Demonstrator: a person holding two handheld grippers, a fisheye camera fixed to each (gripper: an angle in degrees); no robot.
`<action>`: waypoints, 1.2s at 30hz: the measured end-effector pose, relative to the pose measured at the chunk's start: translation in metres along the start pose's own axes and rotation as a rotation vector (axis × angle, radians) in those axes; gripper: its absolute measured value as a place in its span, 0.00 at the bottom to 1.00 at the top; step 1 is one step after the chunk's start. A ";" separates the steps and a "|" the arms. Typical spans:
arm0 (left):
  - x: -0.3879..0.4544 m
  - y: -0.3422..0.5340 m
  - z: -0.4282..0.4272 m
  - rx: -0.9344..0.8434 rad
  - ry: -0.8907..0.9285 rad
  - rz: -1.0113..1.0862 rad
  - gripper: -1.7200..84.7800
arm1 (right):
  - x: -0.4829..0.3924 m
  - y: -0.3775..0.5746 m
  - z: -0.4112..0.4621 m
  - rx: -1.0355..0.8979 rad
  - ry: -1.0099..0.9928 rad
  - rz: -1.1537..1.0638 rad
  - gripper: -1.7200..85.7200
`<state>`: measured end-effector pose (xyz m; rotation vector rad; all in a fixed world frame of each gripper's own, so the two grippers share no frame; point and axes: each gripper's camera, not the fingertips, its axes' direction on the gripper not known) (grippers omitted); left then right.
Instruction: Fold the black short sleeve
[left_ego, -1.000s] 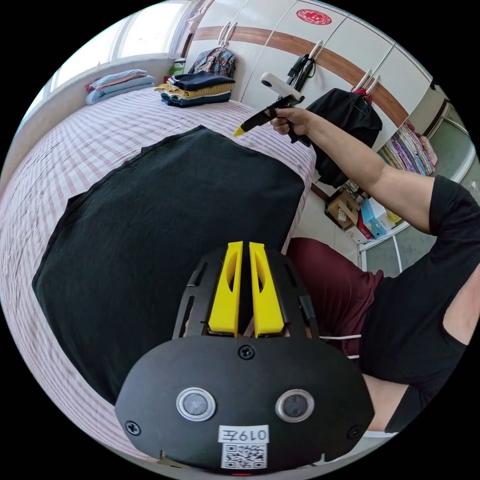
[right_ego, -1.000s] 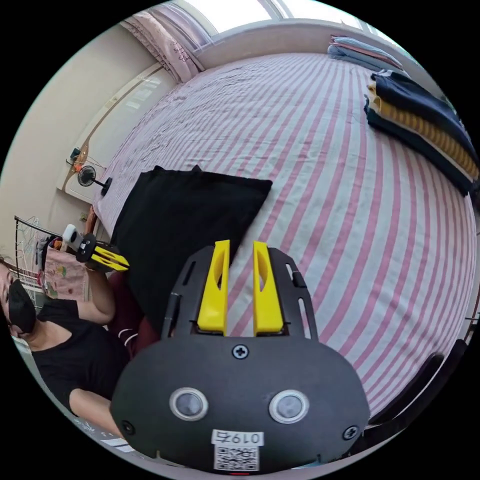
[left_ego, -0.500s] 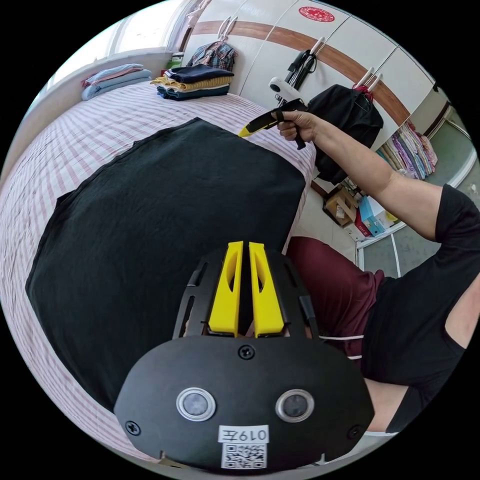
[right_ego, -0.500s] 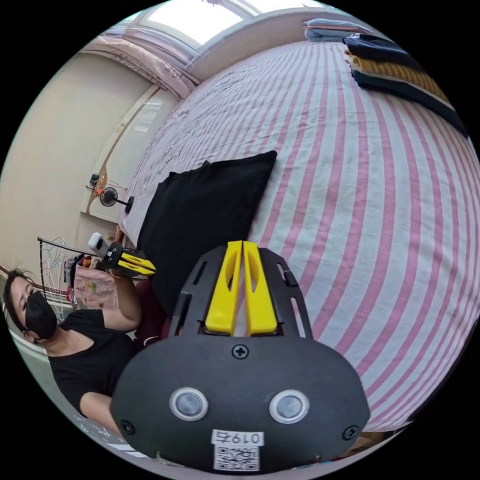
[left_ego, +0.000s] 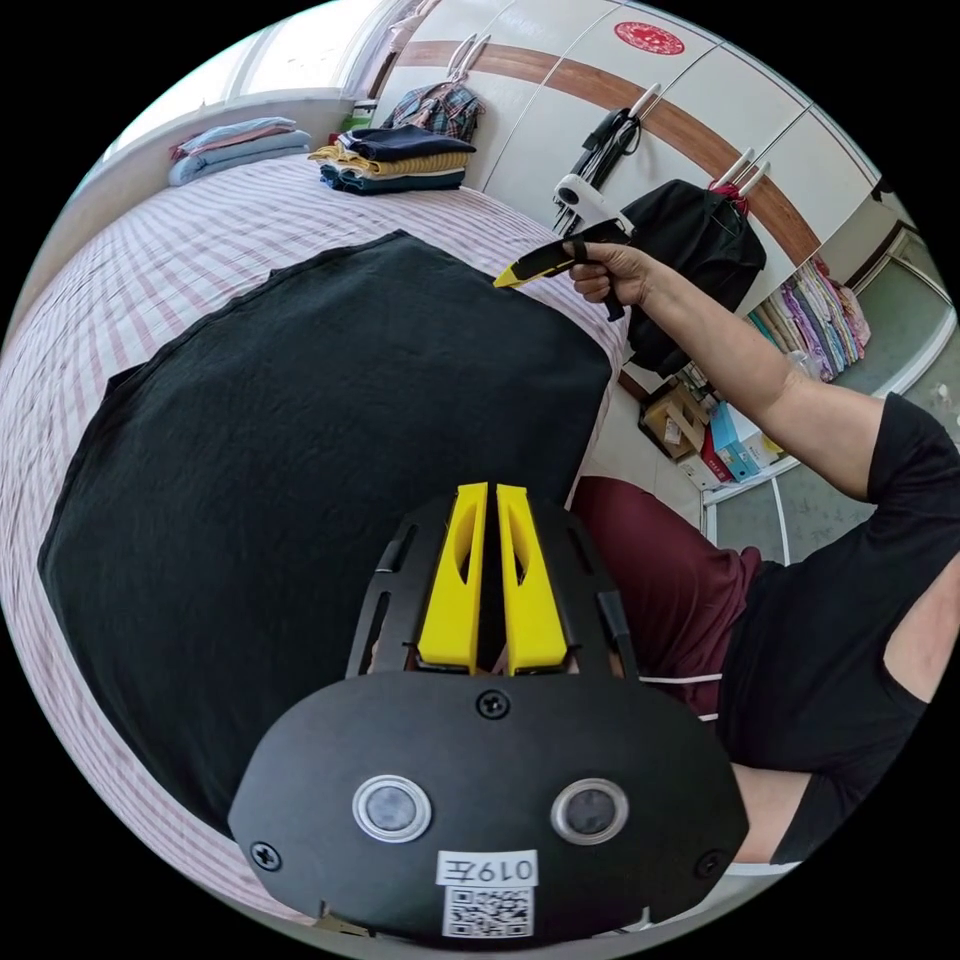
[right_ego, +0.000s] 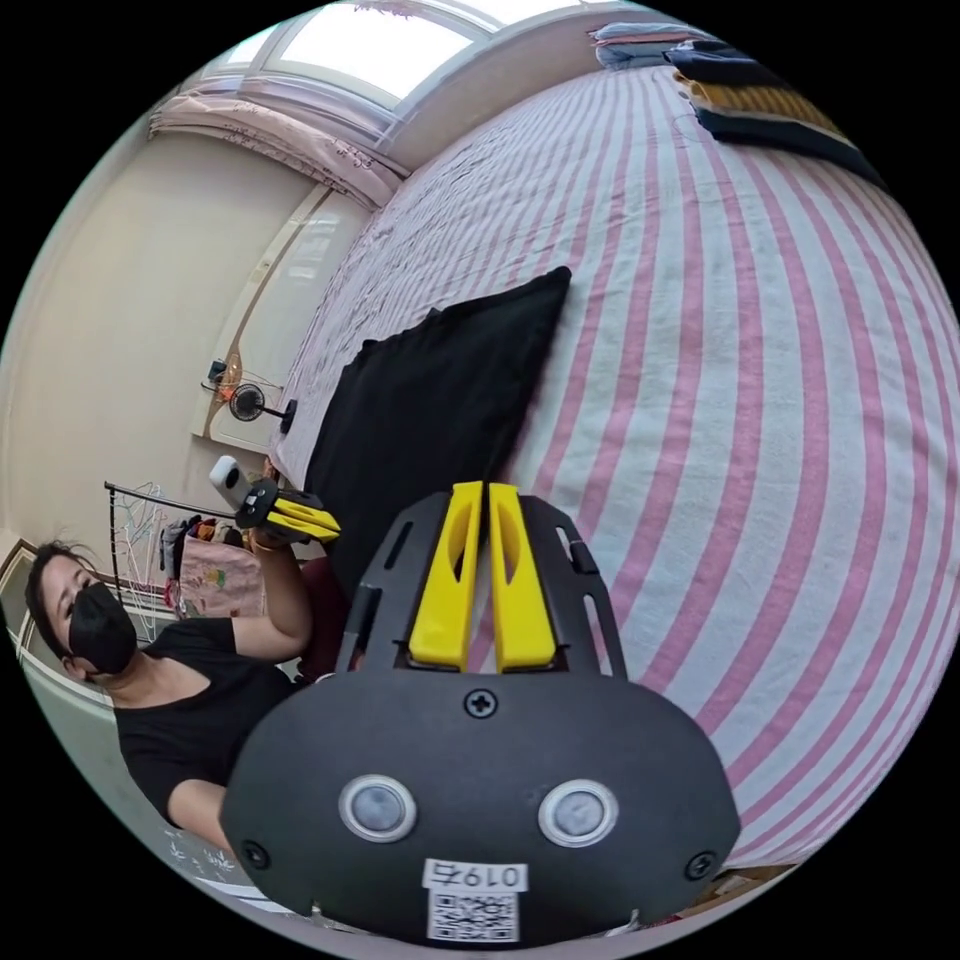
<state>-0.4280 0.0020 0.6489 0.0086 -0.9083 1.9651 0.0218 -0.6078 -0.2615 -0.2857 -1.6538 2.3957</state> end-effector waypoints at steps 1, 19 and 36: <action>0.001 0.001 -0.001 0.000 0.002 -0.002 0.04 | 0.002 0.006 -0.001 0.009 0.024 0.003 0.03; 0.035 0.058 -0.095 0.254 -0.035 -0.202 0.04 | 0.004 0.170 0.029 0.103 0.023 -0.030 0.11; 0.053 0.162 -0.105 0.215 -0.223 -0.519 0.04 | 0.033 0.288 0.098 0.285 -0.085 -0.016 0.06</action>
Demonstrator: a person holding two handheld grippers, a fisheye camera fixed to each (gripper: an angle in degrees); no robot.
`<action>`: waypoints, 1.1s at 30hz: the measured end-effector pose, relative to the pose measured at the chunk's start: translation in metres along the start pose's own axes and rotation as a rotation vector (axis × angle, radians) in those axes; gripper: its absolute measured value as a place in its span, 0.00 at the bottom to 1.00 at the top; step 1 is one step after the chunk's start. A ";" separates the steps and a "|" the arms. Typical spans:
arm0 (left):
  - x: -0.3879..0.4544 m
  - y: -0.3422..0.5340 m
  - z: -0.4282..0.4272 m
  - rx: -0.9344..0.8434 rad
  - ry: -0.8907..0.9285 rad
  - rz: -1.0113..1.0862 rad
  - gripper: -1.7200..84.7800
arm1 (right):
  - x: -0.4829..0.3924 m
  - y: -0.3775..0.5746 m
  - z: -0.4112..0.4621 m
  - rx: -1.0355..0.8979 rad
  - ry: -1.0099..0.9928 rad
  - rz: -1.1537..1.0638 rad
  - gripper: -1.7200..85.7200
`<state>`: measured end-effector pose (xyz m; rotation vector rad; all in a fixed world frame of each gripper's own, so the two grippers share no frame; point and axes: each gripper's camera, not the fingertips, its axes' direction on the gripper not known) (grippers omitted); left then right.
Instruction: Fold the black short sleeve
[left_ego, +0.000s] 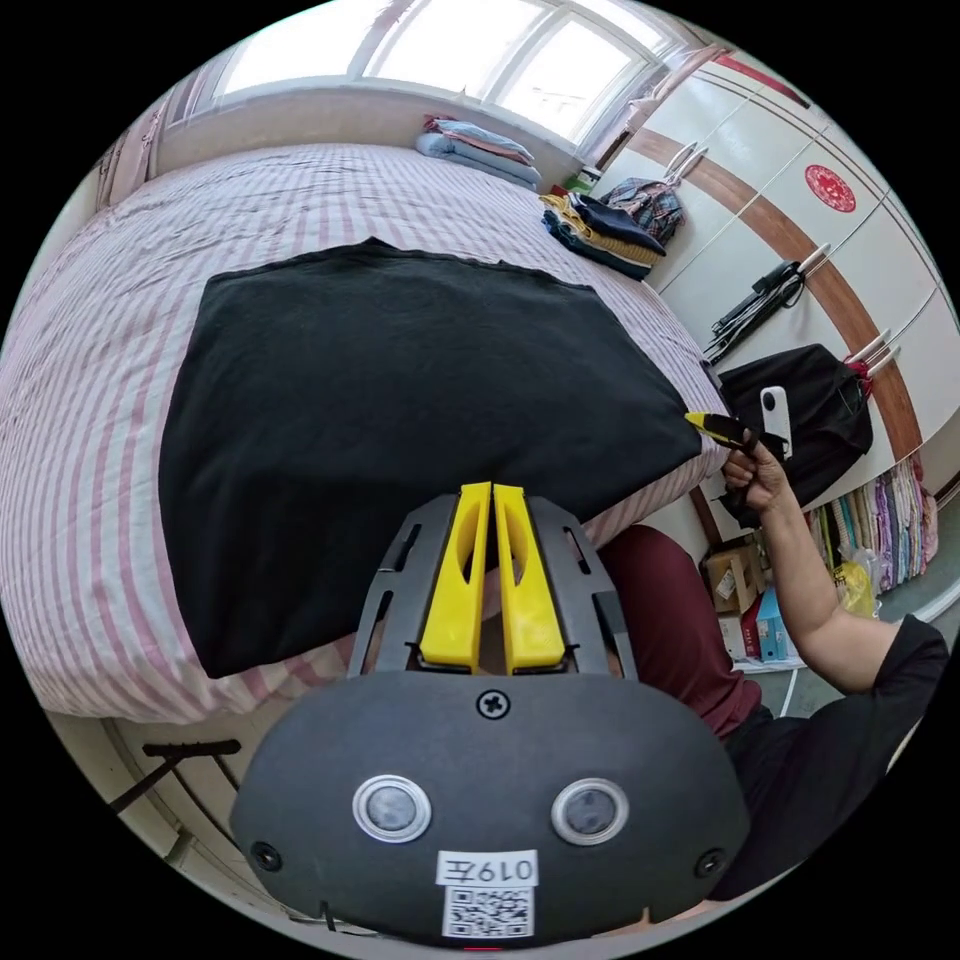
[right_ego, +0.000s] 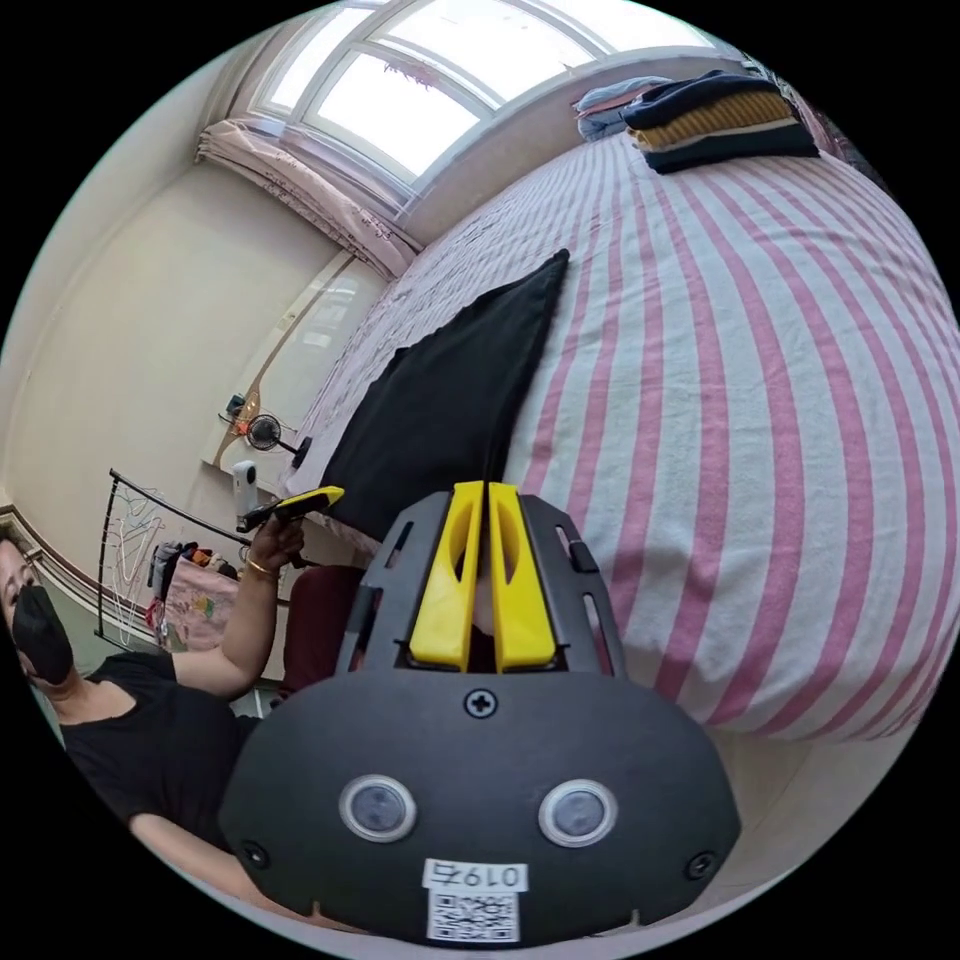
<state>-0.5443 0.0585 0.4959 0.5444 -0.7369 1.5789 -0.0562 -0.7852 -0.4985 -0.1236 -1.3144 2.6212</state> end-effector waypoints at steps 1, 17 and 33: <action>0.002 0.005 -0.008 0.017 -0.018 0.002 0.04 | 0.003 0.010 0.003 -0.001 -0.060 0.005 0.08; -0.019 0.076 -0.067 0.044 0.021 -0.133 0.03 | -0.034 0.107 0.088 -0.084 0.118 -0.149 0.02; -0.008 0.206 -0.204 0.437 -0.417 -0.056 0.03 | -0.201 0.224 0.274 0.238 0.726 -0.527 0.02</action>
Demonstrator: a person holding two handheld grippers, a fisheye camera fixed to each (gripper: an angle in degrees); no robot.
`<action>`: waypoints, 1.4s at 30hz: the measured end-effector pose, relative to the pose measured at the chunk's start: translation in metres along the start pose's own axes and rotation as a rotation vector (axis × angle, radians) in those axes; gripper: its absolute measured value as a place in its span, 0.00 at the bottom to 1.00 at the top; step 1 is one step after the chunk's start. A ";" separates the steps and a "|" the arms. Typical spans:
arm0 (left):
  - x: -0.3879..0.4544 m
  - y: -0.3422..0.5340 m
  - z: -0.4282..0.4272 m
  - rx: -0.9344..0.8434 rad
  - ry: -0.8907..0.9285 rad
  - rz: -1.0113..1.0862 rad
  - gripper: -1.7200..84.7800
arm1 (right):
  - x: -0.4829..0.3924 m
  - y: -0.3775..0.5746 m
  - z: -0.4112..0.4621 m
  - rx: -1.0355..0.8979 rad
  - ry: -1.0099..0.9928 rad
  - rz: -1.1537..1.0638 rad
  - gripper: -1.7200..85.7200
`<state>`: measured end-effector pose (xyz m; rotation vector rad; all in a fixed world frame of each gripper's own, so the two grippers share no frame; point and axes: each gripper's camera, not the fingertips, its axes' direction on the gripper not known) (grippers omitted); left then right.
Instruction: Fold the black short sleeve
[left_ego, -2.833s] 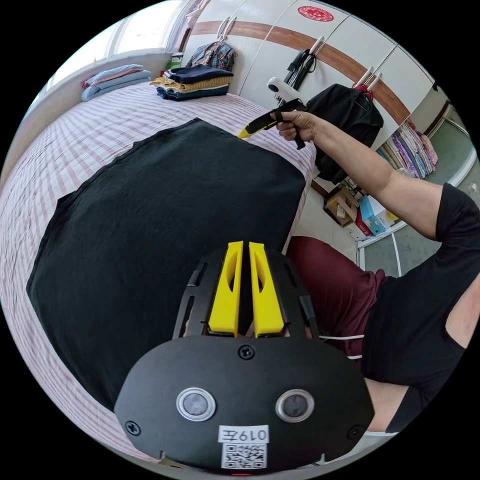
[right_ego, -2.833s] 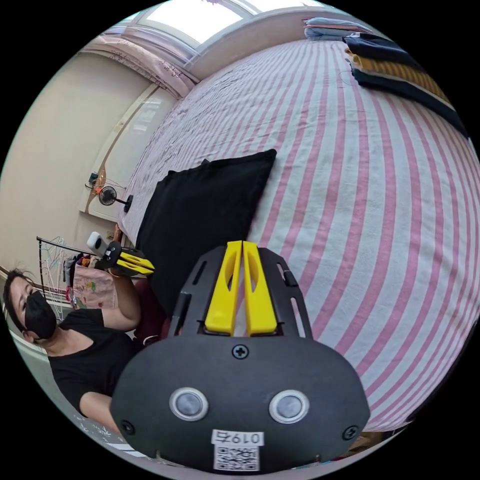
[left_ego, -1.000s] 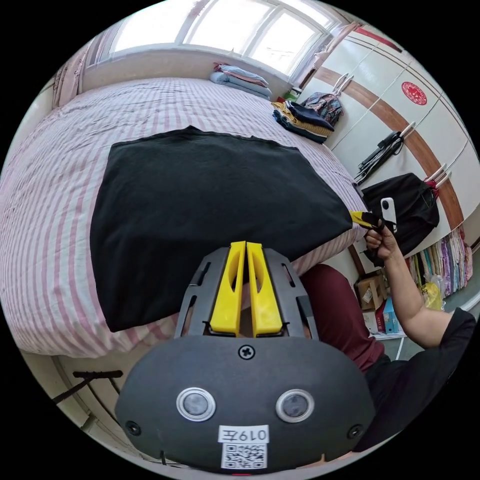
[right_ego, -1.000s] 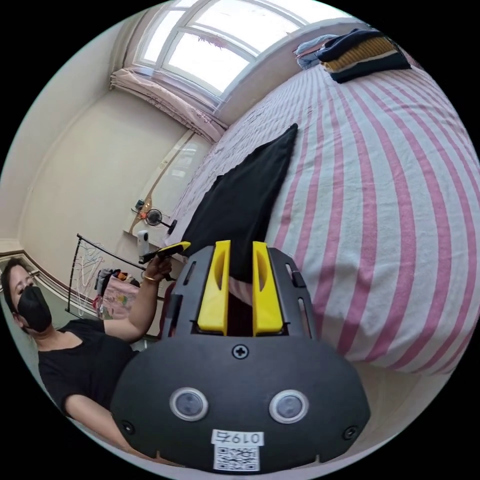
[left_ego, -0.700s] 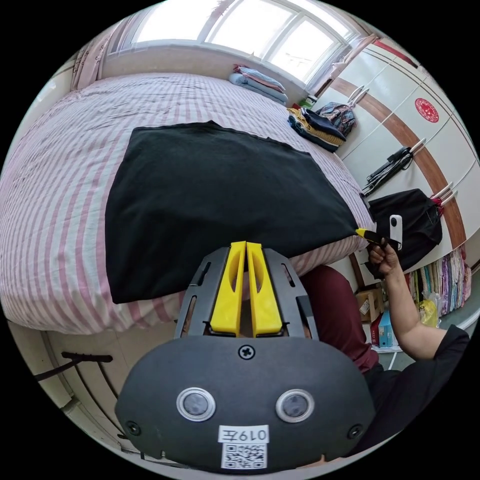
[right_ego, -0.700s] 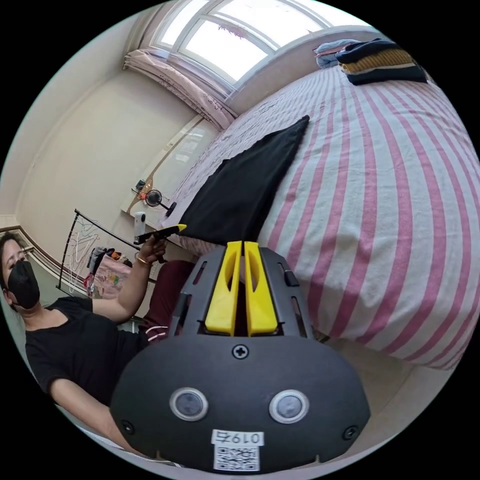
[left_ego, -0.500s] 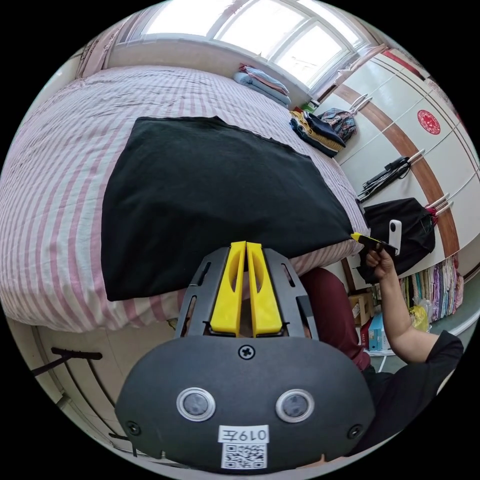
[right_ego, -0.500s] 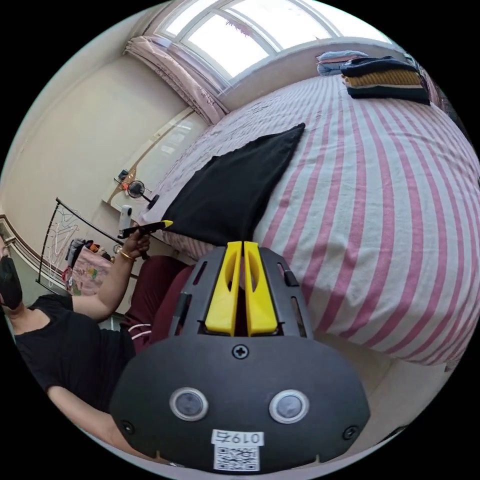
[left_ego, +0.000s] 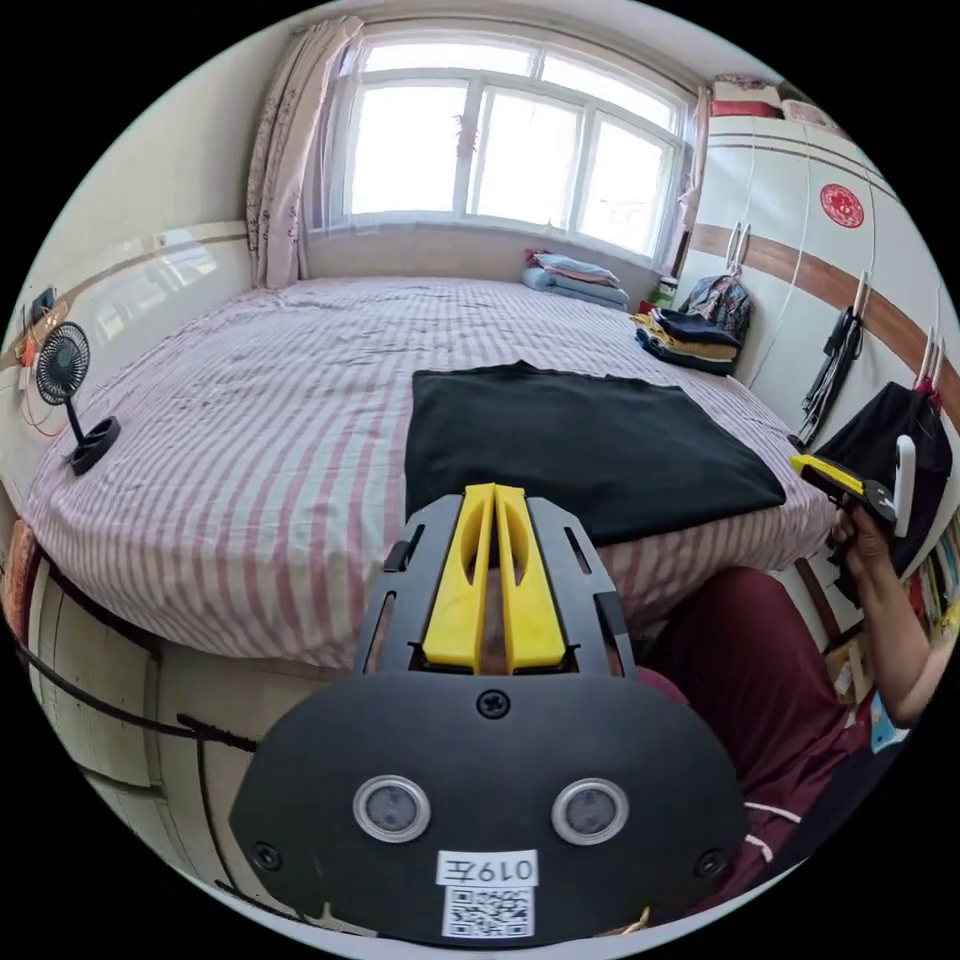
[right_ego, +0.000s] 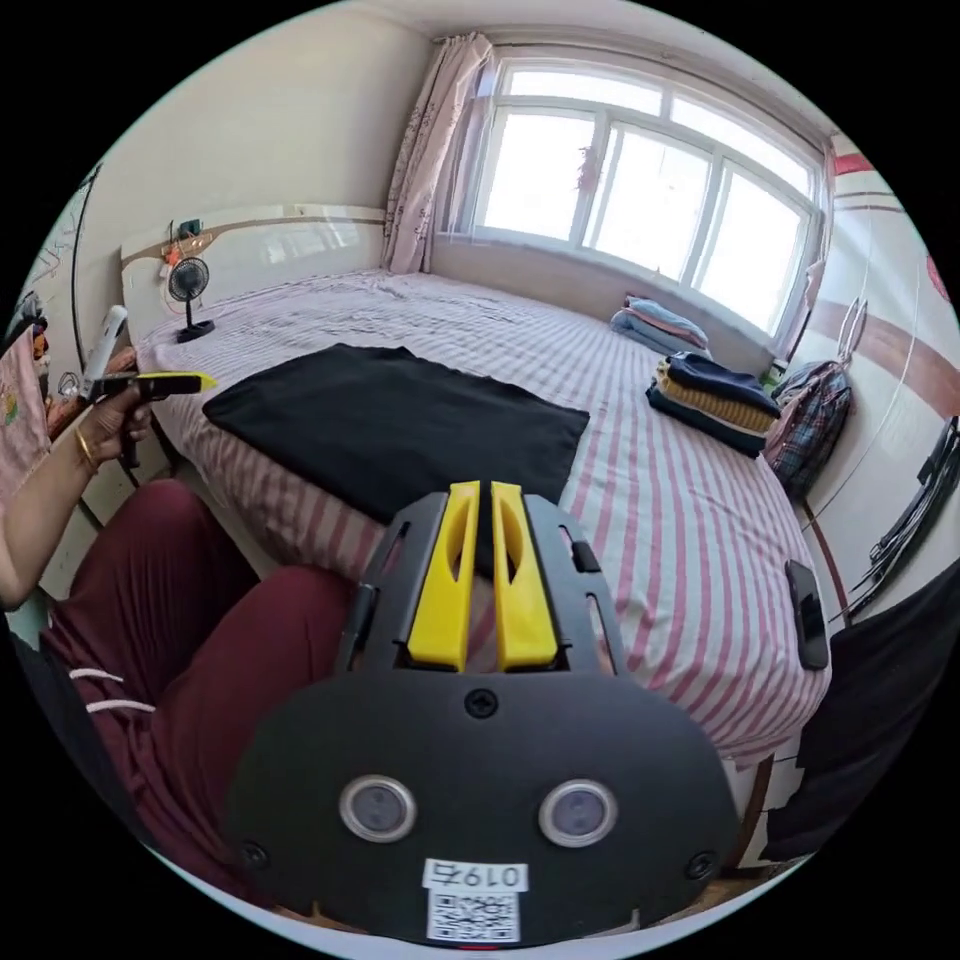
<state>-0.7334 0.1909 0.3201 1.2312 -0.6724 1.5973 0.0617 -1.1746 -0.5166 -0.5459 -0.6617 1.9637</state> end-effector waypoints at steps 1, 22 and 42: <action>-0.005 0.005 -0.004 0.000 -0.024 -0.017 0.03 | -0.013 0.003 0.014 -0.005 -0.007 0.016 0.02; -0.172 0.078 -0.085 -0.071 0.217 -0.519 0.09 | -0.210 0.021 0.091 0.054 -0.171 -0.125 0.02; -0.272 0.076 -0.105 -0.069 0.438 -0.697 0.06 | -0.433 0.004 0.229 0.063 -0.401 -0.385 0.05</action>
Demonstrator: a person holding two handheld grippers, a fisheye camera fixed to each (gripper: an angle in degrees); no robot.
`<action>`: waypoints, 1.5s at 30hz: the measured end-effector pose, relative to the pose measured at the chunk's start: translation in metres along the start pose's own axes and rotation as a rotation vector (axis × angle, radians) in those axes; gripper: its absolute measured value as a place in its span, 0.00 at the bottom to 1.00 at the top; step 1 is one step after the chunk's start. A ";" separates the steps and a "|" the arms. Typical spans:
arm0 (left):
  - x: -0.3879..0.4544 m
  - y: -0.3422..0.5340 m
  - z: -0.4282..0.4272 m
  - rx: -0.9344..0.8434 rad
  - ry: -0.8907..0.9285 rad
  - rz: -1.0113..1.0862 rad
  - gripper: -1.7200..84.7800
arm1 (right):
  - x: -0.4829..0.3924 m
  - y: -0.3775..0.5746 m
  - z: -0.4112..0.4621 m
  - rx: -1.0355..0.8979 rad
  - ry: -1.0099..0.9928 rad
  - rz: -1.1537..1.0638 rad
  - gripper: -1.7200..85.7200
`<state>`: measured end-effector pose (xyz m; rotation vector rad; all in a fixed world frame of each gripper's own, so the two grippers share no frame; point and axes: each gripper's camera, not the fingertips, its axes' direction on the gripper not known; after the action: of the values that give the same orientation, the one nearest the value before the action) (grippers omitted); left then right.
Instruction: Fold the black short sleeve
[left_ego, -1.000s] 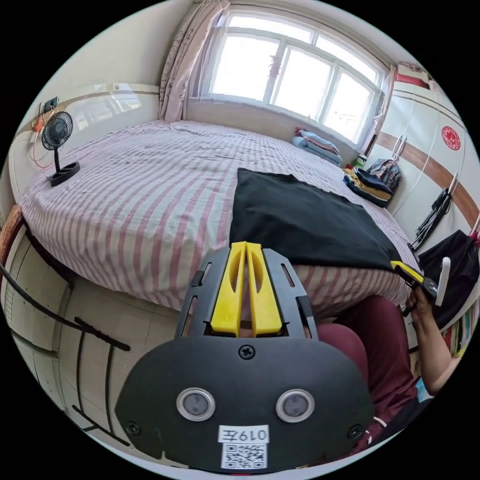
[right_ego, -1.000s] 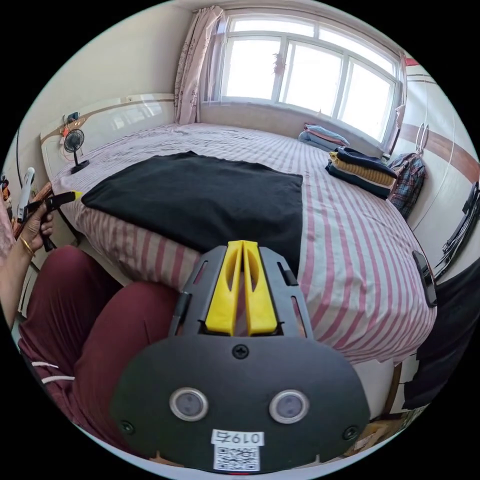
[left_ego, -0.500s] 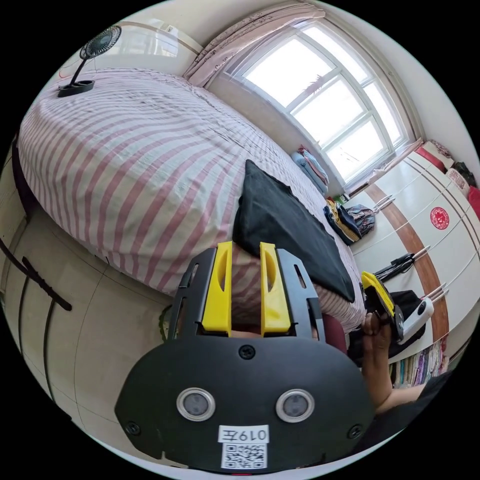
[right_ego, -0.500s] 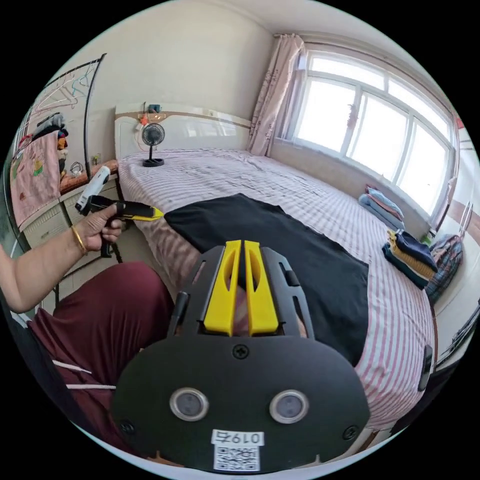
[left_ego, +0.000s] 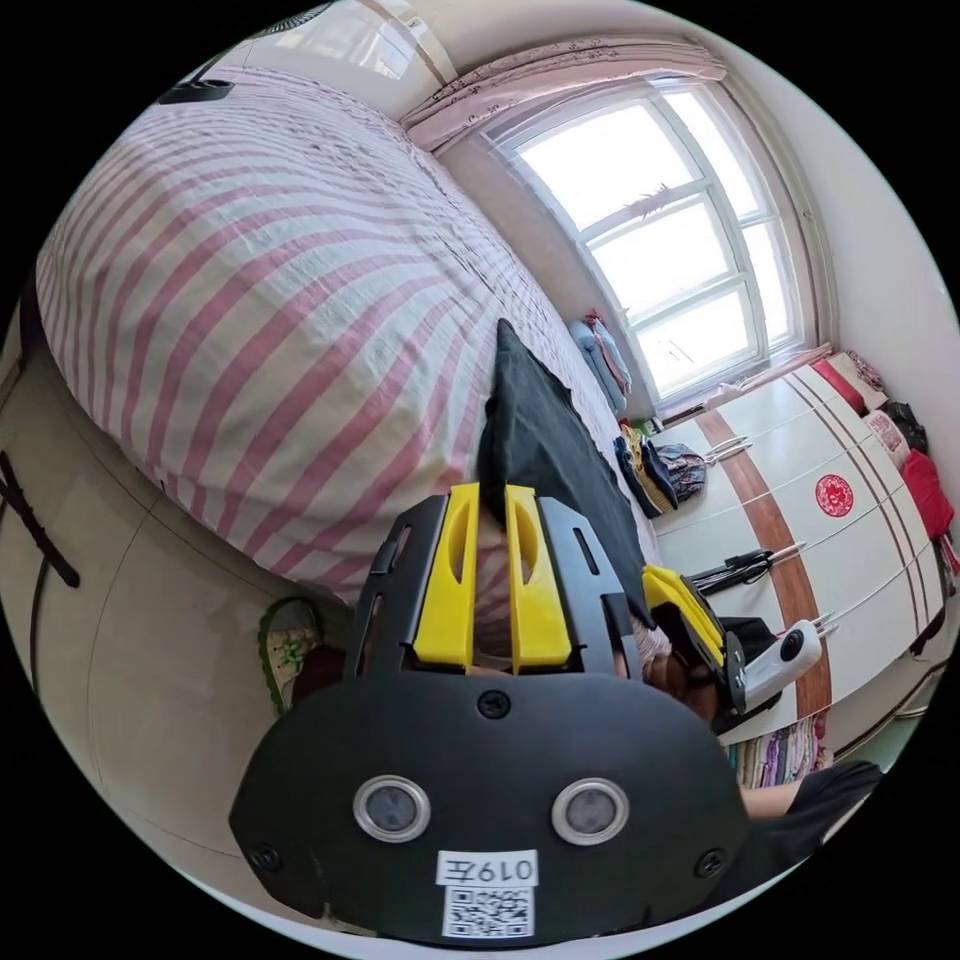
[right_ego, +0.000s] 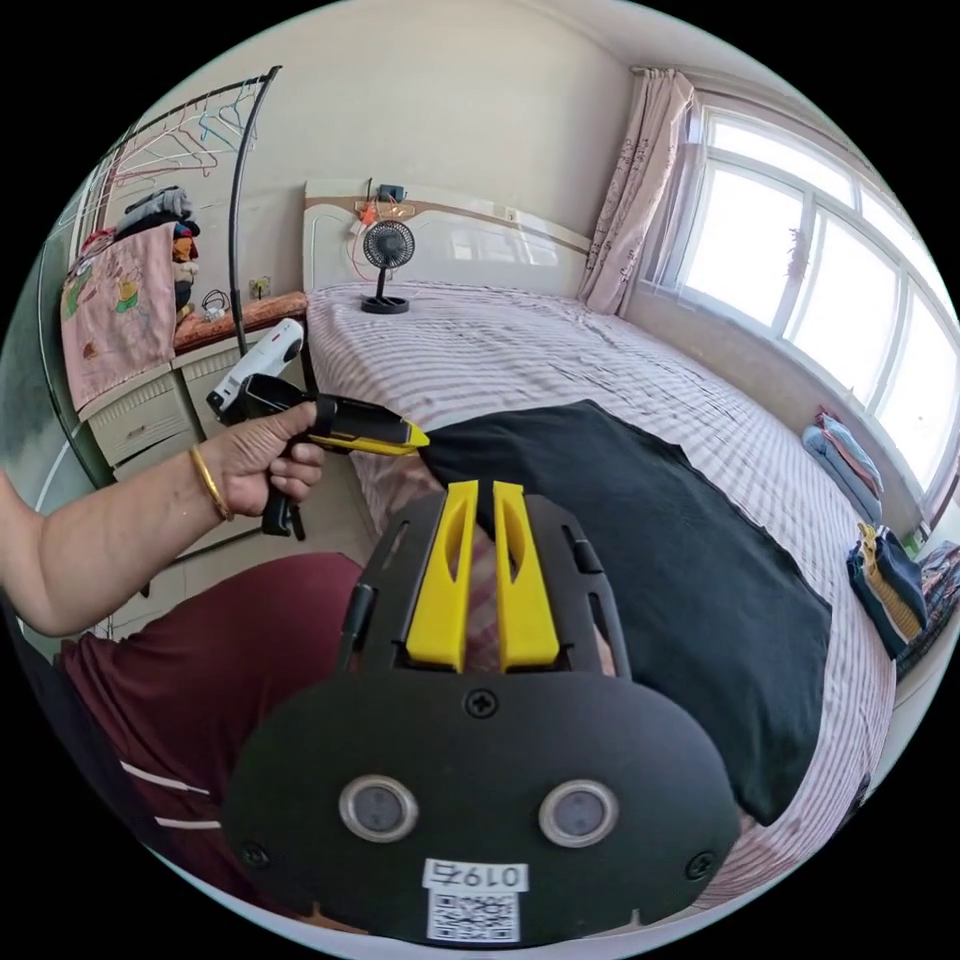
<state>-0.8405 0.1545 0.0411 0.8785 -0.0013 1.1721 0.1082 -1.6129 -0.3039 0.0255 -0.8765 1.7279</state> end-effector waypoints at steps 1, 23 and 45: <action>0.000 -0.002 -0.003 0.003 0.005 0.009 0.05 | -0.002 0.001 0.008 0.001 -0.004 0.003 0.04; 0.004 -0.016 -0.038 -0.036 0.060 0.030 0.04 | -0.084 -0.029 0.135 -0.025 0.089 -0.149 0.08; 0.068 -0.059 -0.094 0.069 -0.260 0.253 0.05 | -0.199 -0.074 0.319 -0.140 0.408 -0.479 0.12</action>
<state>-0.8041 0.2585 -0.0285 1.1111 -0.2925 1.2896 0.1119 -1.9500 -0.1214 -0.1903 -0.6209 1.1658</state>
